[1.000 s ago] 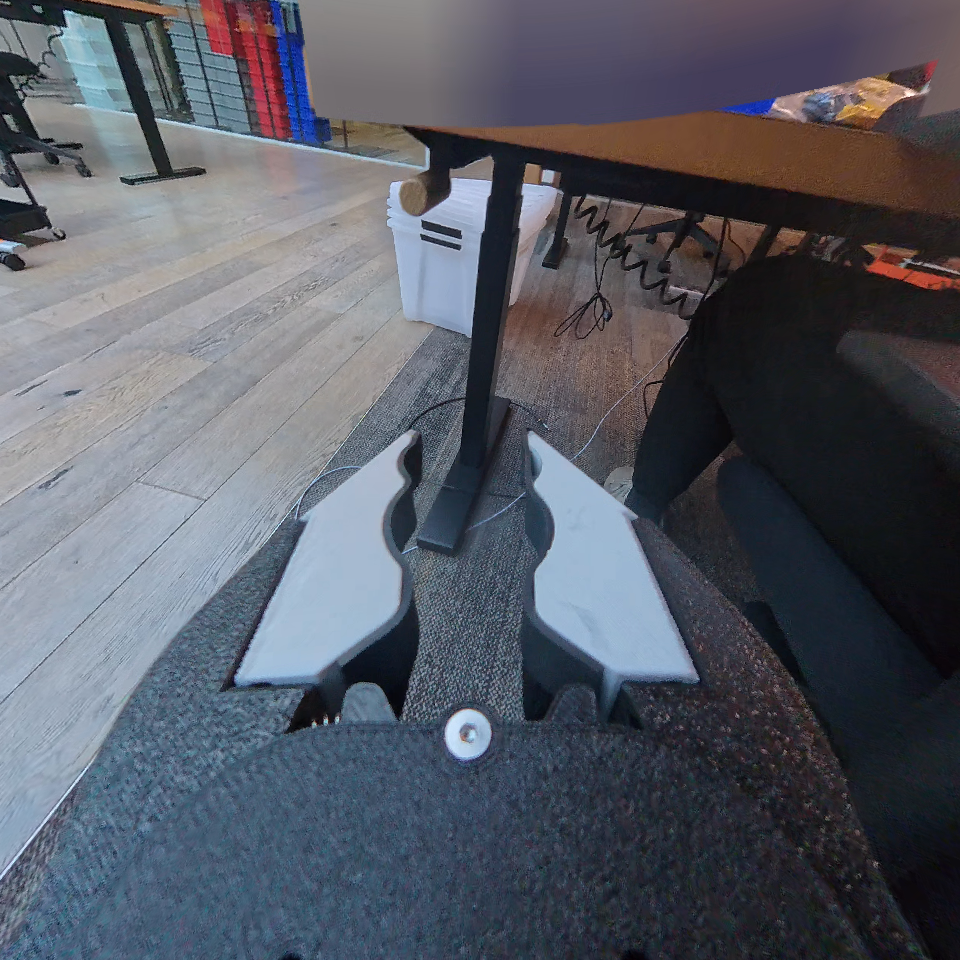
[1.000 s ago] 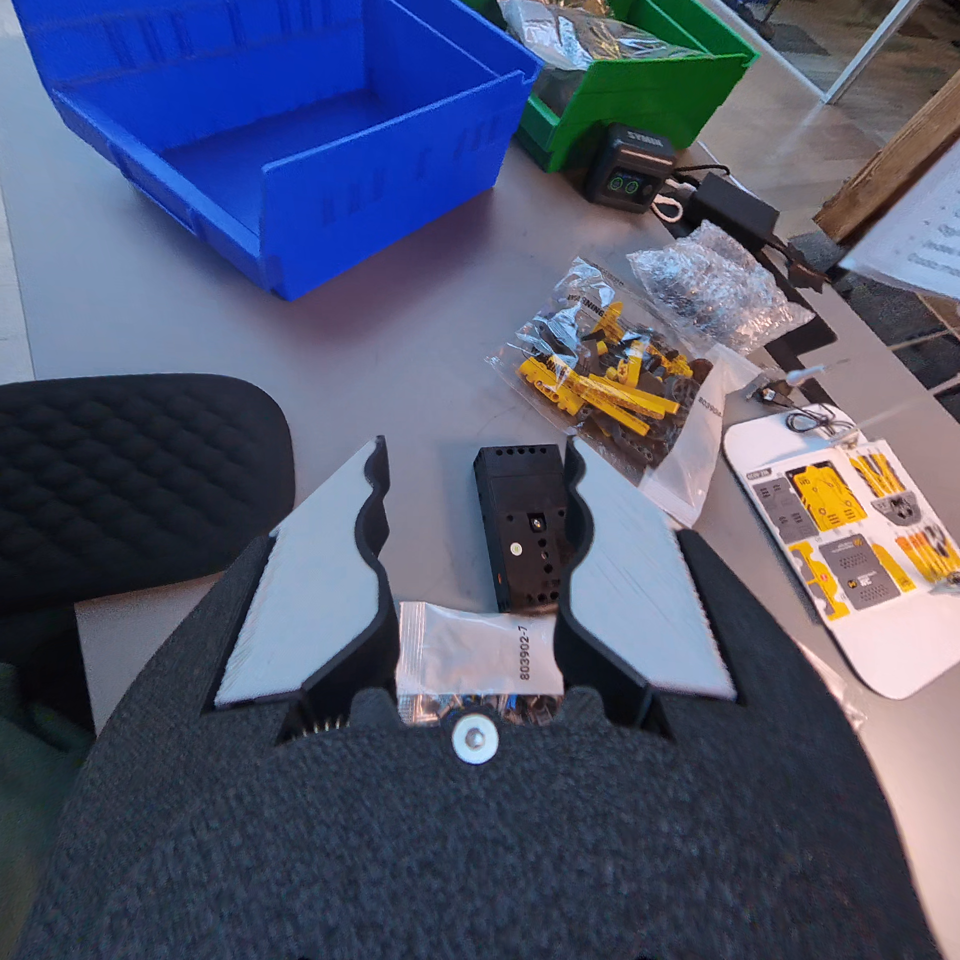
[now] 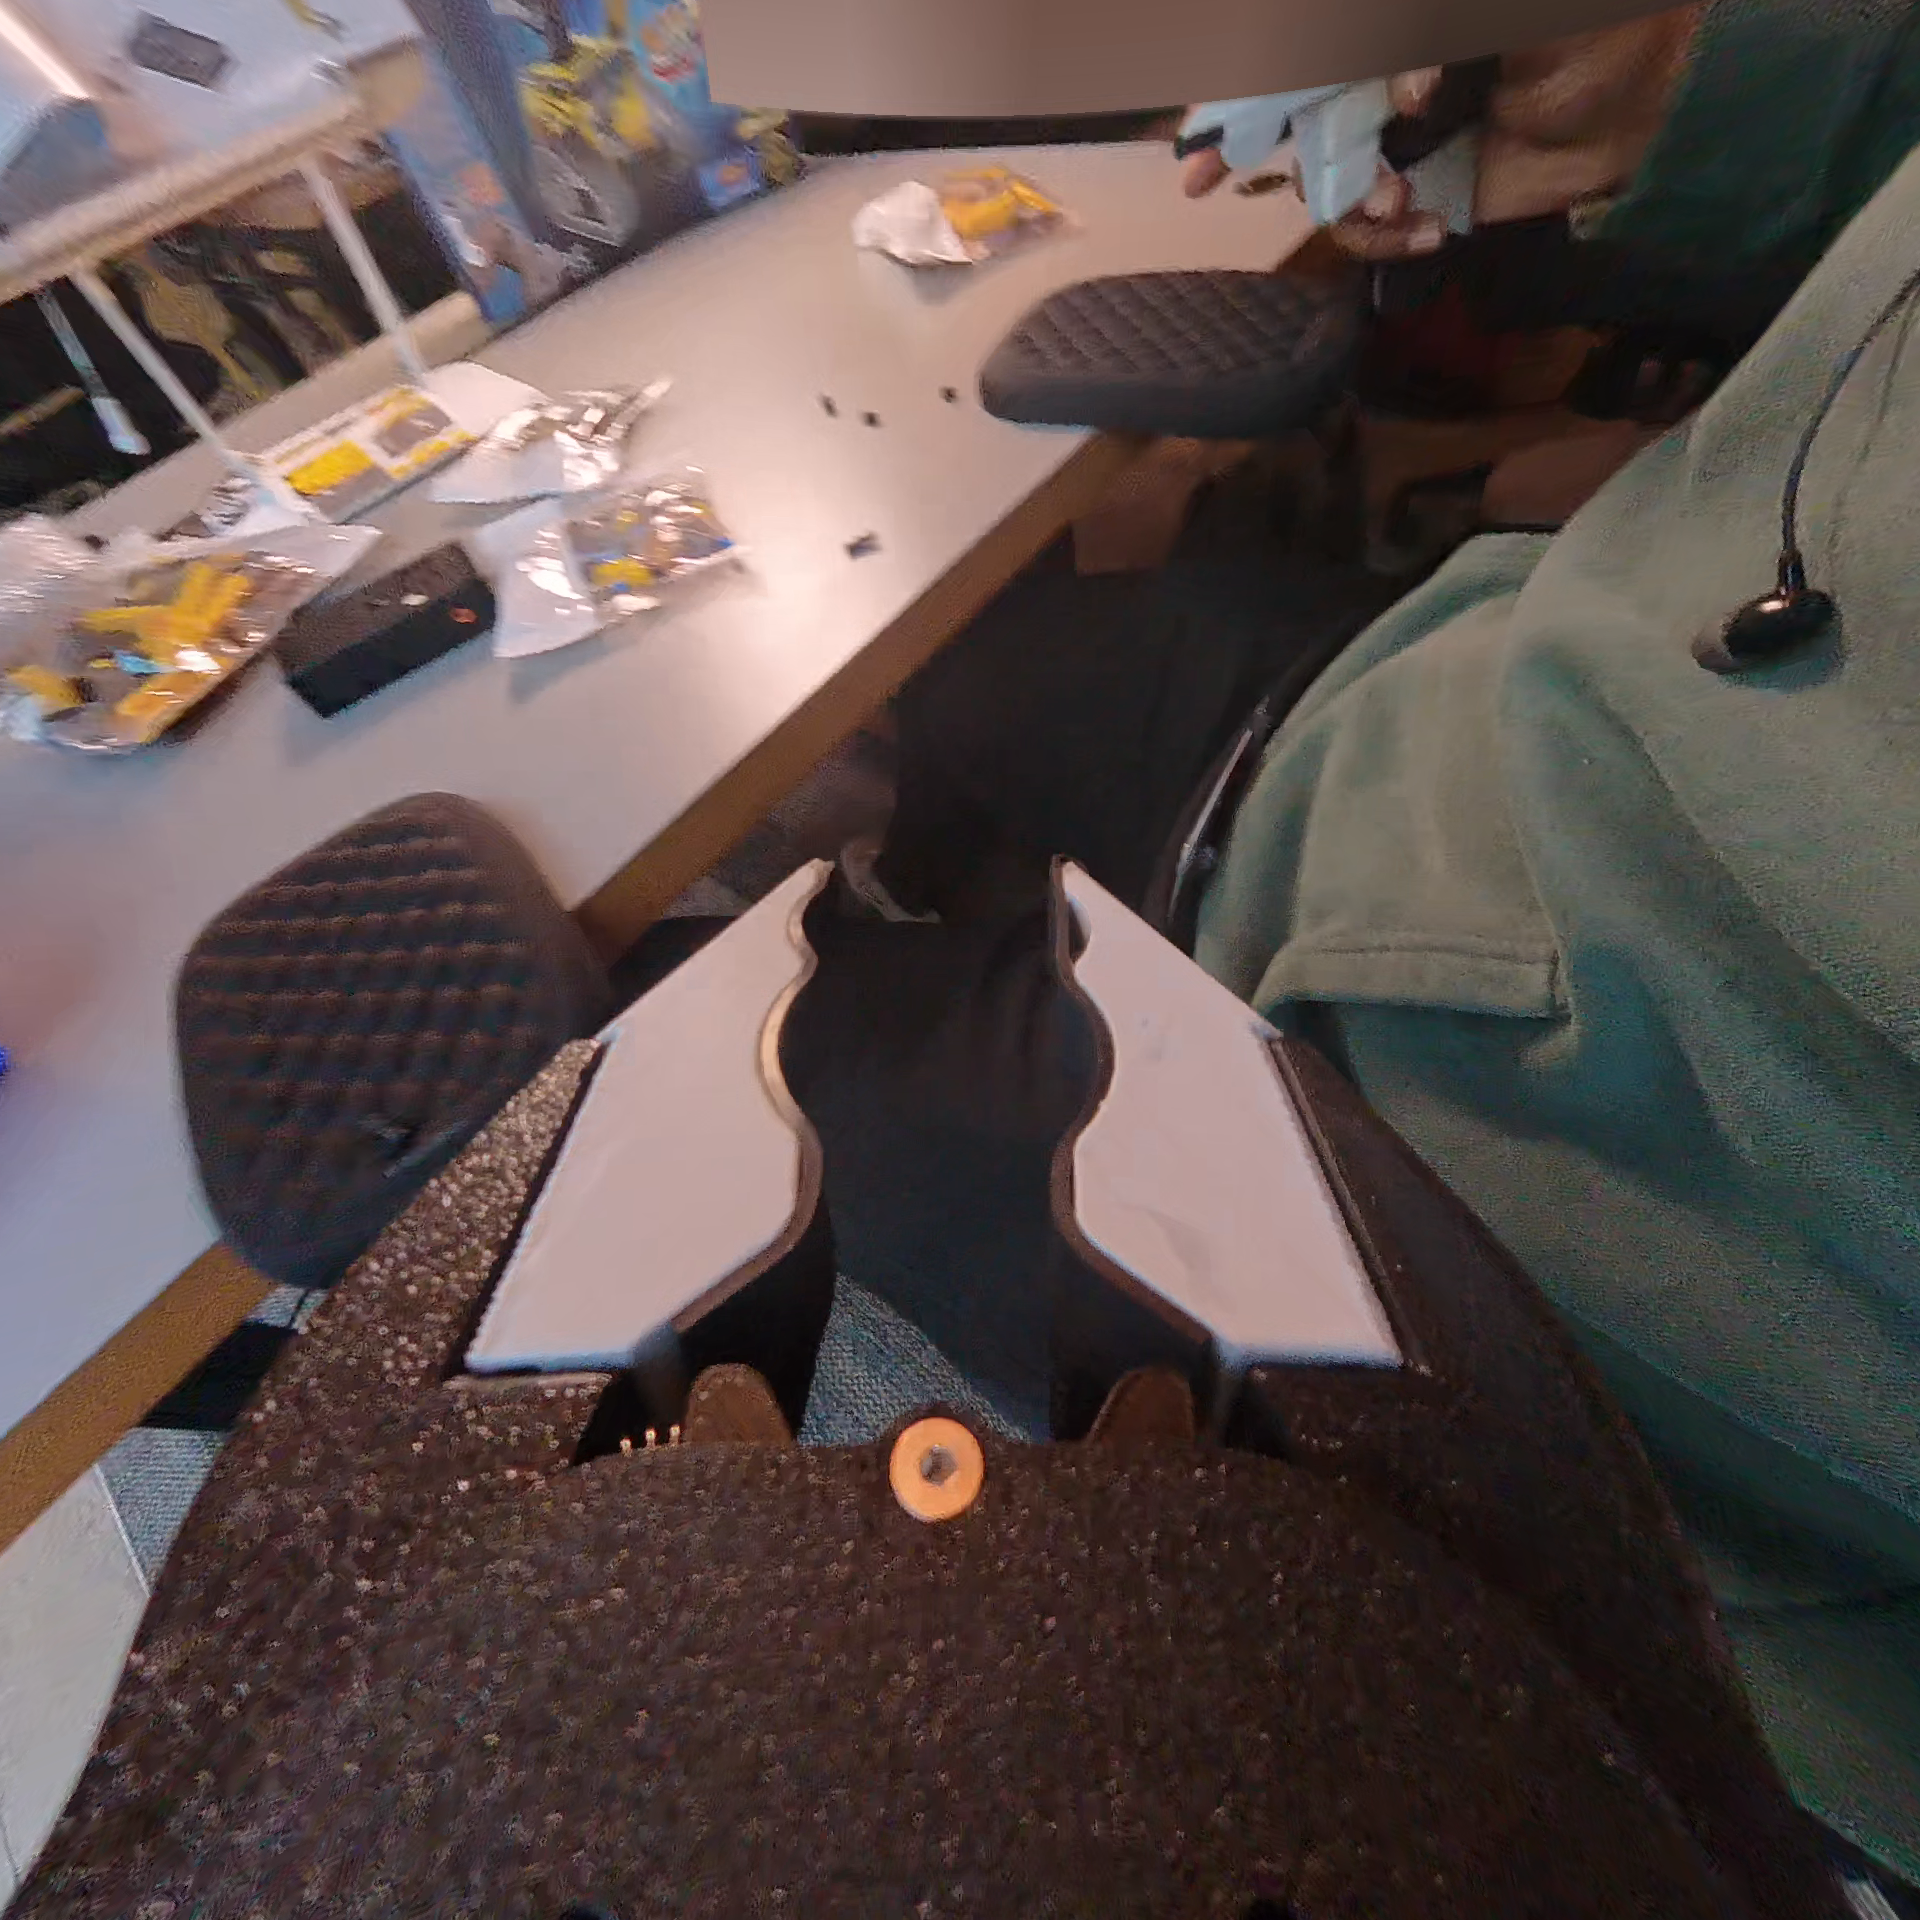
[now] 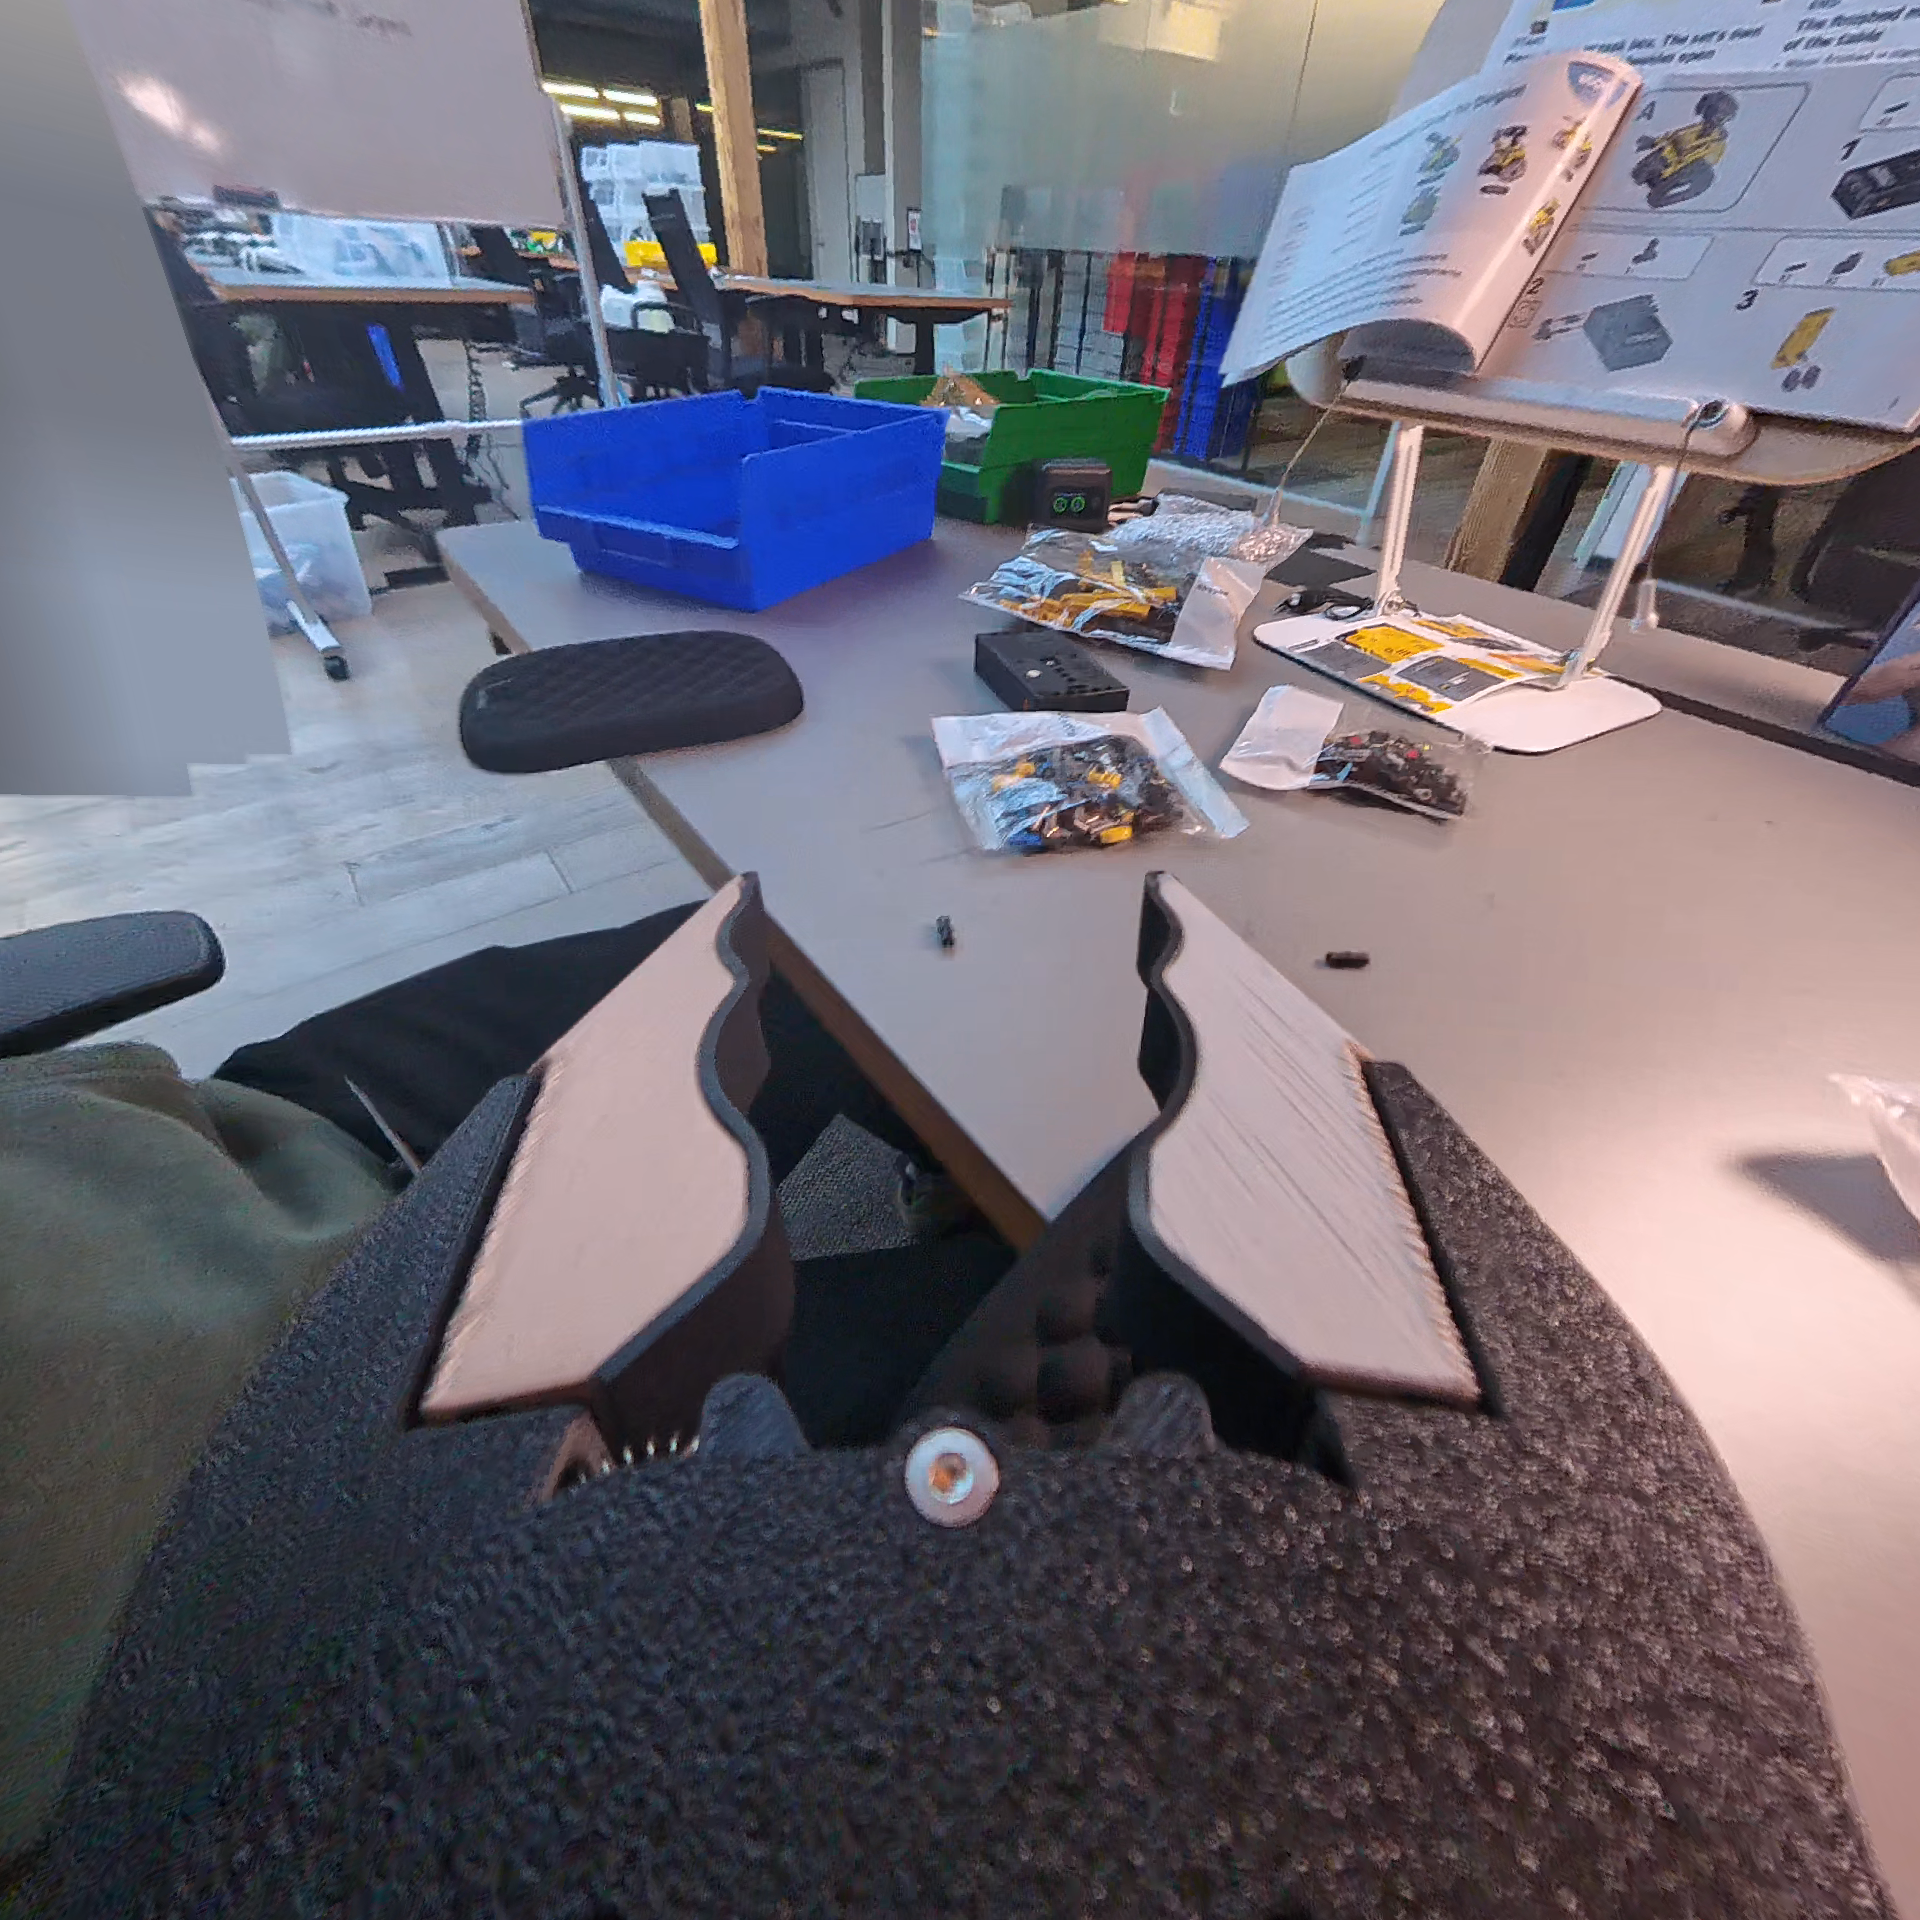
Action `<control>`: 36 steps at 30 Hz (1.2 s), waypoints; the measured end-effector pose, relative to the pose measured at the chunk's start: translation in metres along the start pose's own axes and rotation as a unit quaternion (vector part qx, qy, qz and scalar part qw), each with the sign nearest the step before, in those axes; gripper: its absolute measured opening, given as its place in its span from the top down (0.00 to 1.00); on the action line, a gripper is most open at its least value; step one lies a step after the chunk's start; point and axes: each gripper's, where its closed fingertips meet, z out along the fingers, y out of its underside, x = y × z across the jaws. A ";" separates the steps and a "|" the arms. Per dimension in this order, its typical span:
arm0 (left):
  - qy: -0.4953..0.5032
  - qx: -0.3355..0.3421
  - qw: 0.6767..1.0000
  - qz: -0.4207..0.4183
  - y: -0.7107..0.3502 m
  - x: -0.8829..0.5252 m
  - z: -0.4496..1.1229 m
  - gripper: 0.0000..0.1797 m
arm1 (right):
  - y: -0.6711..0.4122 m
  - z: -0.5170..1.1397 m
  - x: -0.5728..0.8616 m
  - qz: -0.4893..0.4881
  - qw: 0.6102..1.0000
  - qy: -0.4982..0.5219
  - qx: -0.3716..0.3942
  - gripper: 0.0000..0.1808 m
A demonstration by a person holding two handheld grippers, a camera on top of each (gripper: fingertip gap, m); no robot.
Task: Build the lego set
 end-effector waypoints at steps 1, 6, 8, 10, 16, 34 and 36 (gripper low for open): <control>0.018 -0.012 1.000 0.007 0.003 0.020 0.002 0.77 | 0.005 -0.011 -0.011 -0.002 1.000 -0.004 -0.001 0.61; 0.035 -0.038 0.998 0.028 0.006 0.087 -0.011 0.77 | 0.012 -0.067 -0.058 -0.001 1.000 -0.006 0.020 0.61; 0.022 -0.036 0.999 0.028 0.005 0.104 -0.022 0.77 | 0.013 -0.087 -0.075 -0.010 1.000 -0.002 0.023 0.61; 0.006 -0.040 0.999 0.027 0.008 0.117 -0.033 0.77 | 0.017 -0.104 -0.089 -0.022 1.000 0.002 0.017 0.61; -0.035 -0.053 0.998 0.001 0.028 0.137 -0.063 0.77 | 0.027 -0.139 -0.114 -0.036 0.999 0.004 -0.010 0.61; -0.139 0.053 0.987 -0.060 -0.012 -0.041 0.043 0.75 | 0.019 -0.039 0.025 -0.058 0.986 0.138 -0.073 0.60; -0.119 0.069 0.990 -0.030 -0.029 -0.076 0.069 0.75 | 0.011 -0.015 0.051 -0.072 0.984 0.145 -0.073 0.61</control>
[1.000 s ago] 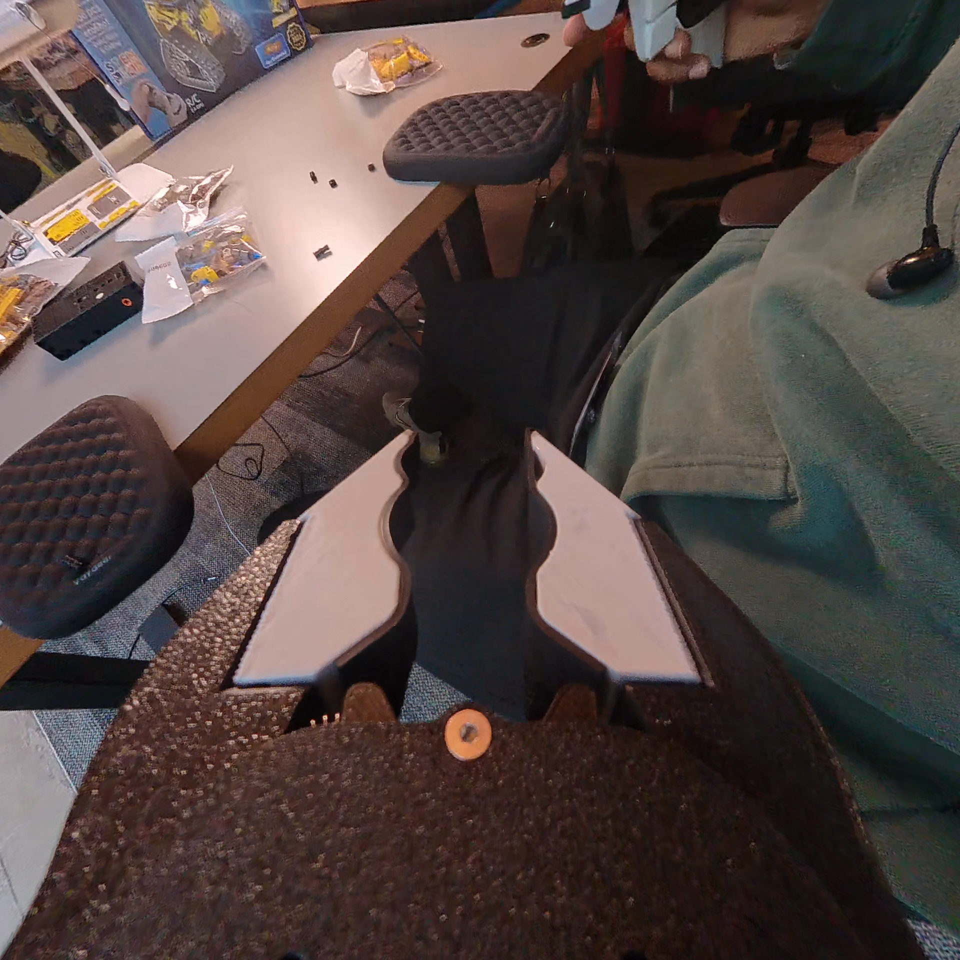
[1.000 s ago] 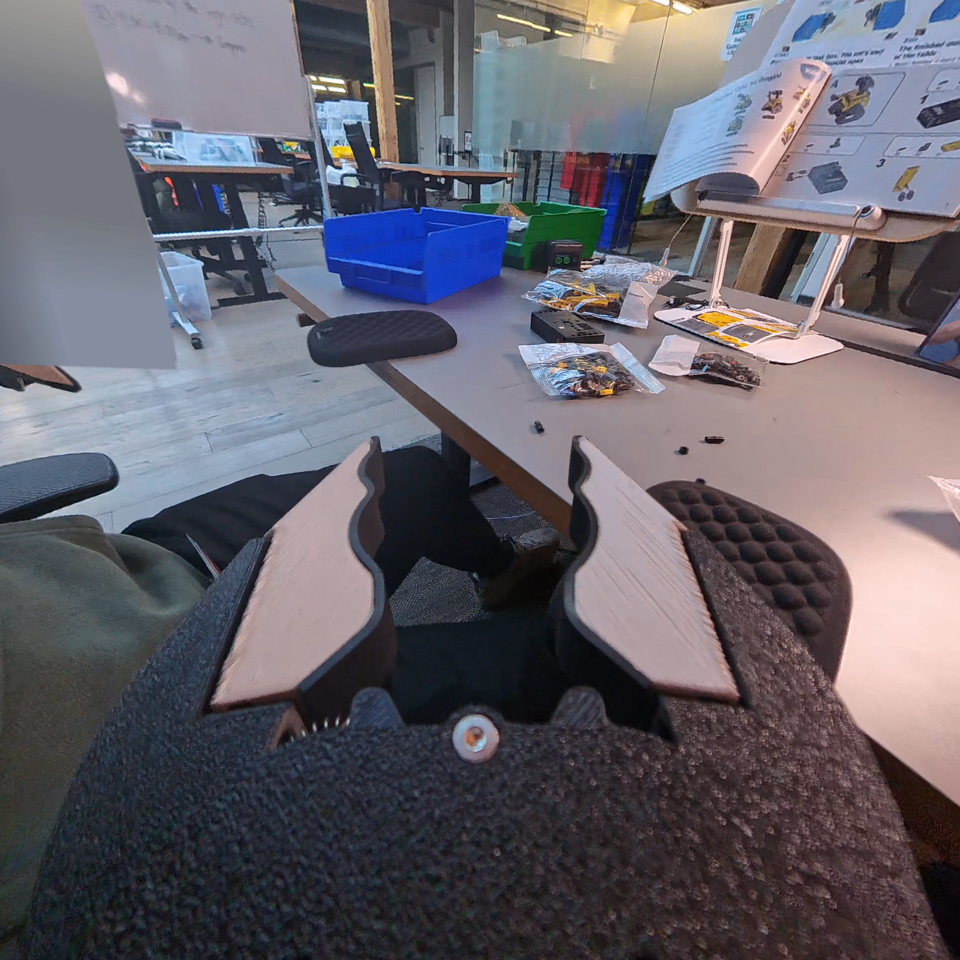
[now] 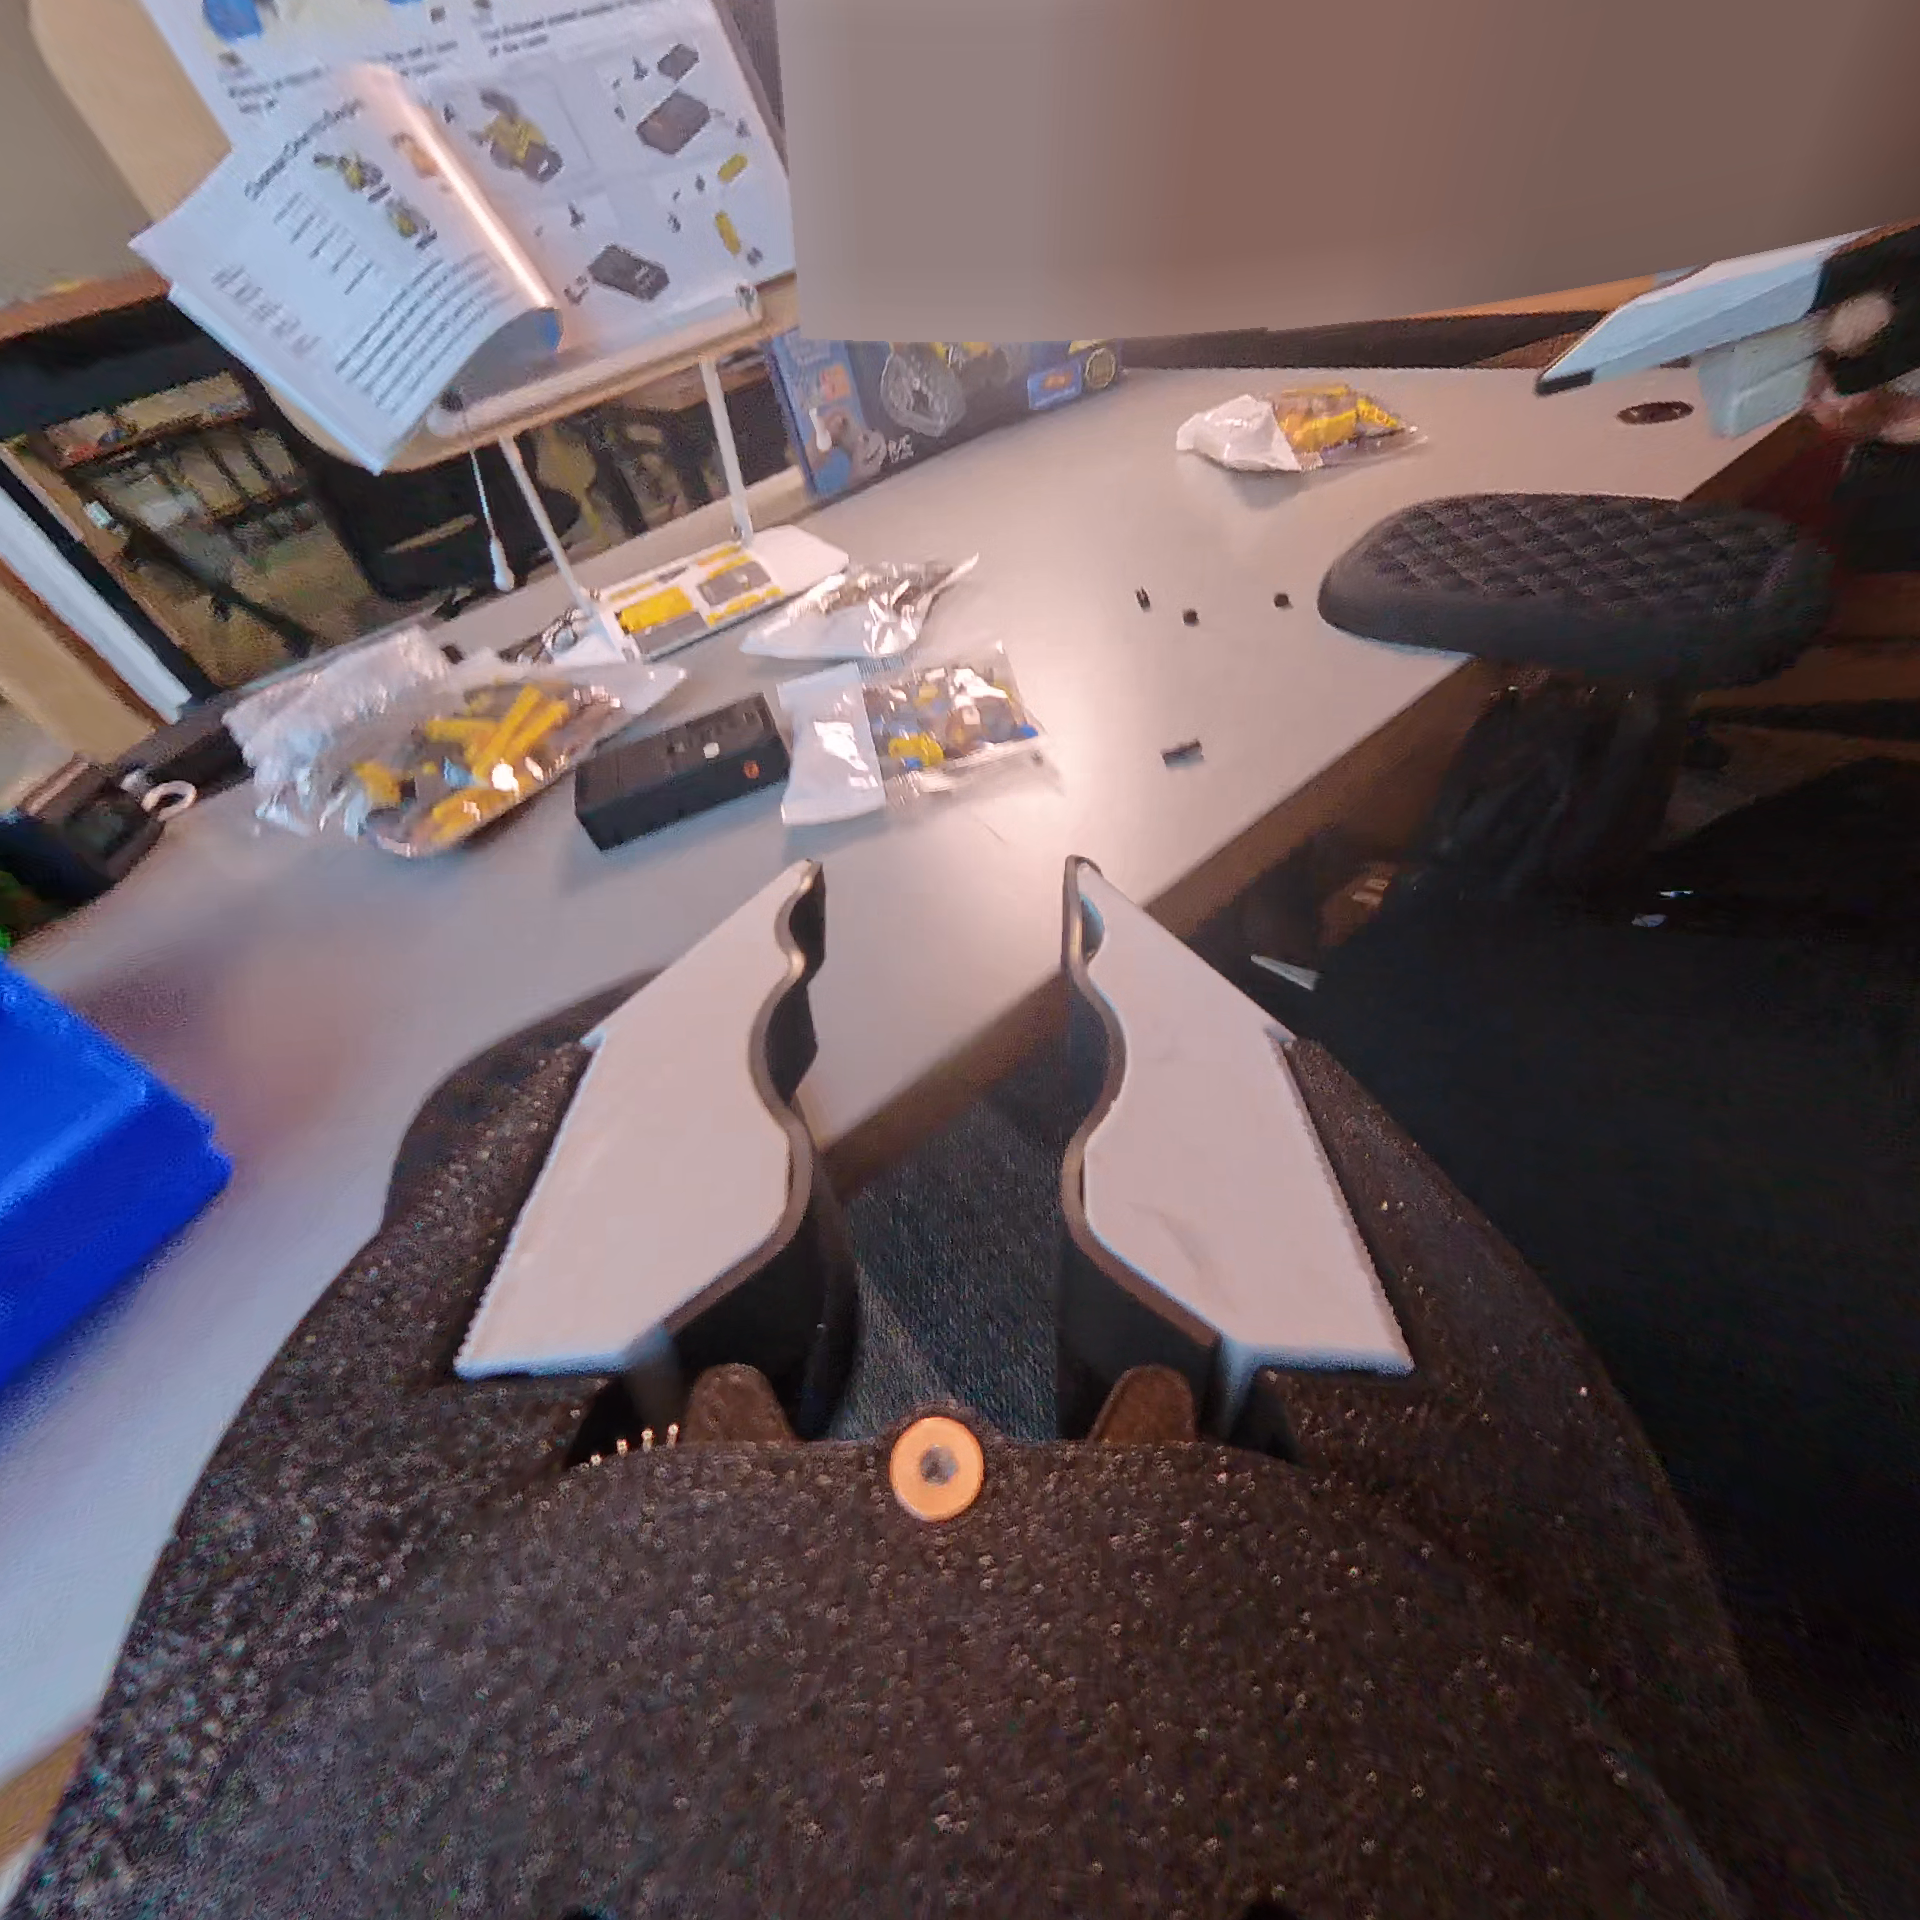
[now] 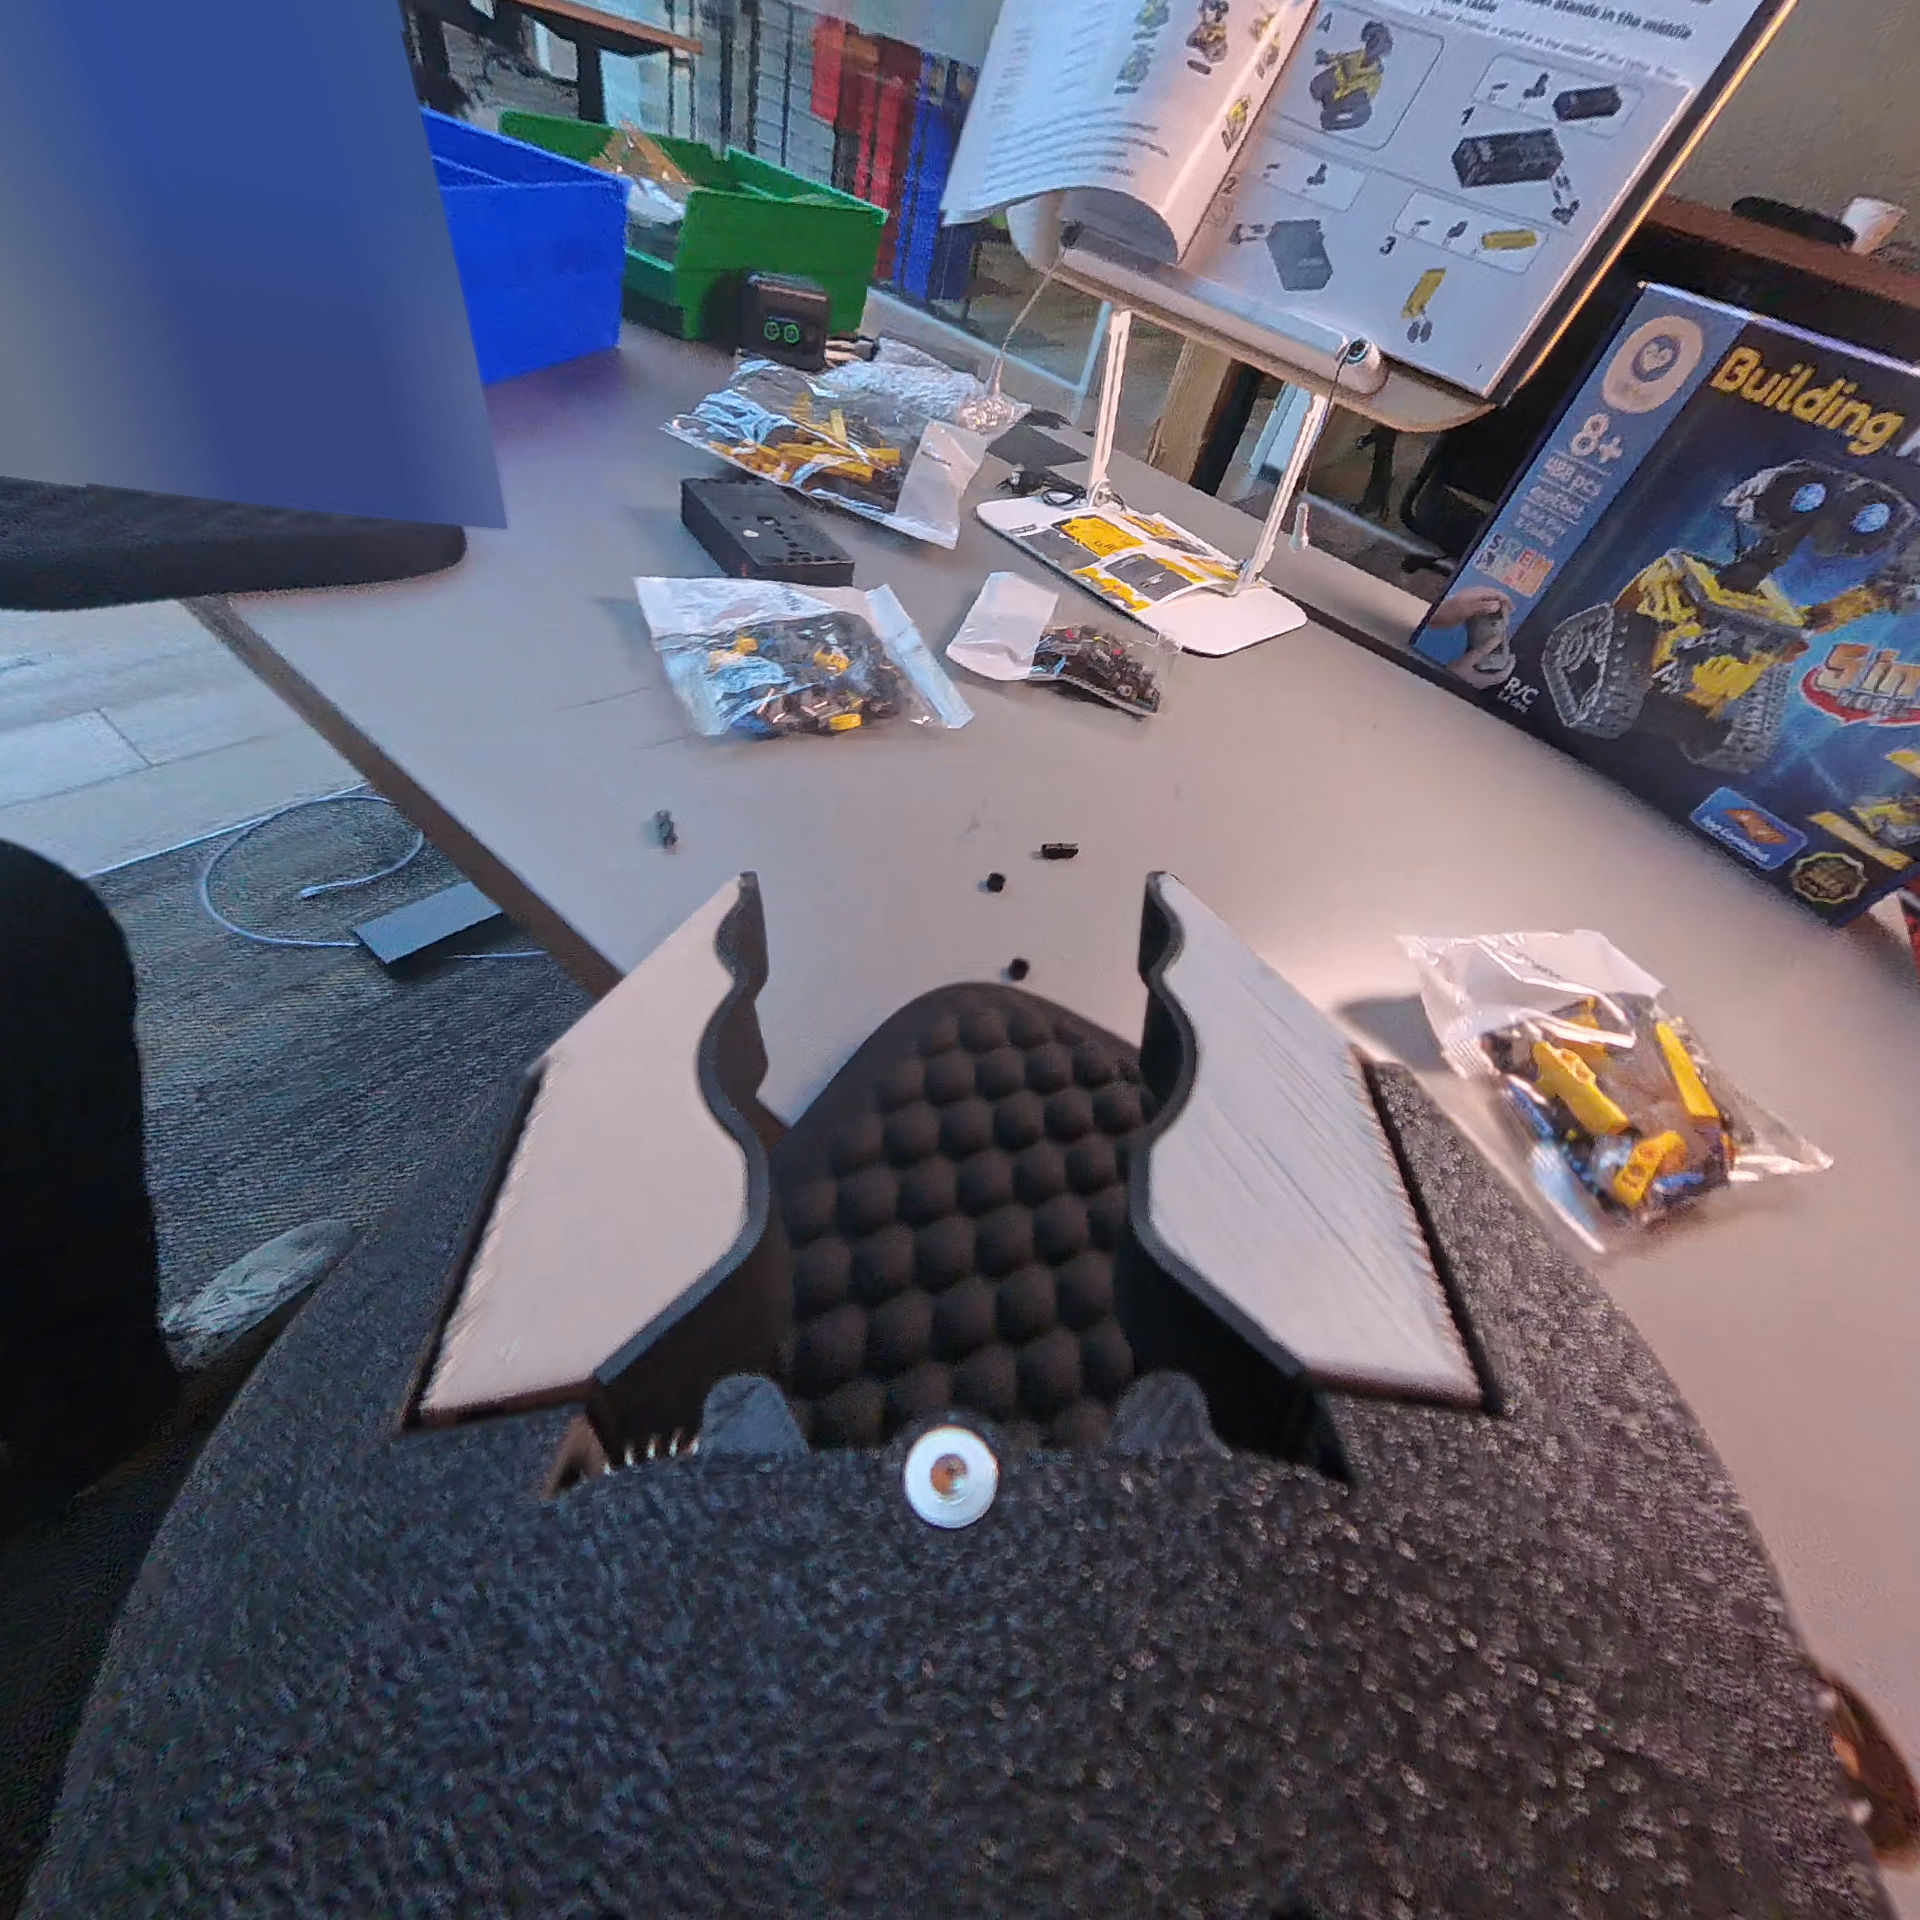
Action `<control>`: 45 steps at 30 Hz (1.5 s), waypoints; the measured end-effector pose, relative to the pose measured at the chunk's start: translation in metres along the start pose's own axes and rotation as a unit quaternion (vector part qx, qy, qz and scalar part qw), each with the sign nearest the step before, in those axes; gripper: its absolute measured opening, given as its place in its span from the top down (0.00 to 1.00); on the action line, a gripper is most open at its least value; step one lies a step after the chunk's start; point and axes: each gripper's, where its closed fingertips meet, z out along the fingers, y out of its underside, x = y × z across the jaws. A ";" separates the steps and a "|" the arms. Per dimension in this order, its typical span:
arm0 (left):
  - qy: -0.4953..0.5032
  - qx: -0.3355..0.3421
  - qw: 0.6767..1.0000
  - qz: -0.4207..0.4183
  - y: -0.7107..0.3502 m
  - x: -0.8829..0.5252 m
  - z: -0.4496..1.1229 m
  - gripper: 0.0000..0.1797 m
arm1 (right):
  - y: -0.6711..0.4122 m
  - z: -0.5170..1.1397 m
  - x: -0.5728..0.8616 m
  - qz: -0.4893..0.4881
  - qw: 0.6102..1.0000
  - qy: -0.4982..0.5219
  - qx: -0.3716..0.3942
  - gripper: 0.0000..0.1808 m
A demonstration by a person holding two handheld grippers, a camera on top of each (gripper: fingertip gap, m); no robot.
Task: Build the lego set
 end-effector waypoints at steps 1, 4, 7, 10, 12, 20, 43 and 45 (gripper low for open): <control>0.015 0.009 1.000 0.008 -0.007 -0.014 0.018 0.75 | -0.001 0.016 0.008 -0.003 1.000 -0.001 -0.005 0.61; 0.071 0.031 0.997 0.021 -0.029 -0.051 0.065 0.75 | 0.006 0.064 0.021 -0.009 0.999 -0.021 -0.044 0.61; 0.120 0.003 0.993 0.014 -0.041 -0.079 0.092 0.73 | 0.001 0.100 0.022 -0.004 0.994 -0.057 -0.090 0.60; 0.106 -0.063 0.992 -0.002 -0.062 -0.110 0.083 0.73 | -0.026 0.117 0.020 0.040 0.988 -0.090 -0.119 0.61; 0.081 -0.104 0.990 -0.042 -0.095 -0.126 0.057 0.73 | -0.063 0.120 0.018 0.075 0.983 -0.109 -0.128 0.61; -0.069 -0.204 0.961 -0.175 -0.264 -0.167 -0.106 0.73 | -0.243 0.095 0.028 0.116 0.959 -0.207 -0.158 0.62; -0.147 -0.112 0.832 -0.523 -0.099 -0.115 -0.370 0.67 | -0.427 0.212 -0.322 -0.113 0.872 -0.449 -0.160 0.61; -0.068 -0.092 0.805 -0.582 -0.102 -0.088 -0.363 0.64 | -0.432 0.220 -0.352 -0.125 0.860 -0.465 -0.167 0.61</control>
